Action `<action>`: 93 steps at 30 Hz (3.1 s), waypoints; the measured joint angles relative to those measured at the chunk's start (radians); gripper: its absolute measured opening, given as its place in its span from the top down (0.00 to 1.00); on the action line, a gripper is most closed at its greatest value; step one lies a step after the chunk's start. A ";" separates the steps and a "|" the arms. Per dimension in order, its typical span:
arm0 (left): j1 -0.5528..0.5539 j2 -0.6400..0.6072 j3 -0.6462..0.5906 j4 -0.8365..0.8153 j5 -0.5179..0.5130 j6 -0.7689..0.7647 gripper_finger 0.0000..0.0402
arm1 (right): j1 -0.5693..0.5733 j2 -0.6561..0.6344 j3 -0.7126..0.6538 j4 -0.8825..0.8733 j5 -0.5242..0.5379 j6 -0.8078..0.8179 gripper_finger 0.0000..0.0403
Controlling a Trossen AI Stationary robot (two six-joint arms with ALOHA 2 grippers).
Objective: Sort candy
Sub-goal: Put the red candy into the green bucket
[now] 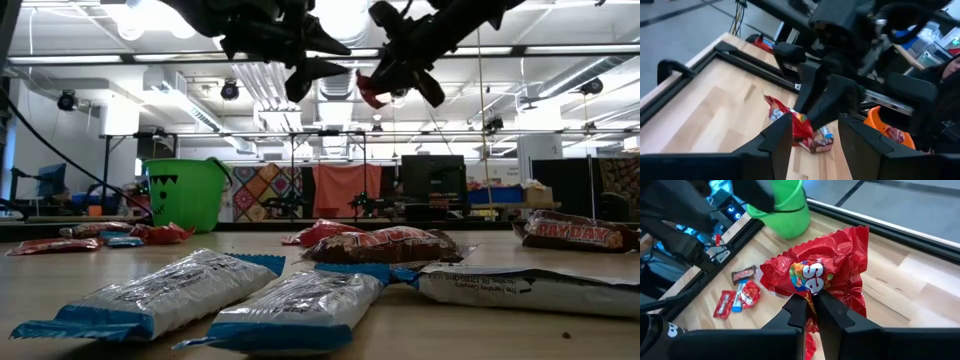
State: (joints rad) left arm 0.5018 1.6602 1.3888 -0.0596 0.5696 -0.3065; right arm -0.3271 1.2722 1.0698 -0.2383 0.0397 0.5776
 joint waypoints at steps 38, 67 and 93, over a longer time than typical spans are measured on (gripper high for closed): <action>-0.002 0.028 0.000 -0.009 -0.001 0.010 0.65 | 0.028 0.149 0.371 -0.414 0.031 -0.195 0.95; -0.001 0.027 0.005 -0.182 0.019 0.063 0.65 | 0.026 0.152 0.314 -0.694 0.117 -0.184 0.98; -0.005 0.022 0.004 -0.500 0.027 0.234 0.65 | 0.026 0.153 -0.143 -0.264 -0.126 -0.029 0.54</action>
State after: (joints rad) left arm 0.4973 1.6825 1.3926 -0.5597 0.5965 -0.0722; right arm -0.3016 1.4250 0.9267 -0.5024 -0.0868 0.5484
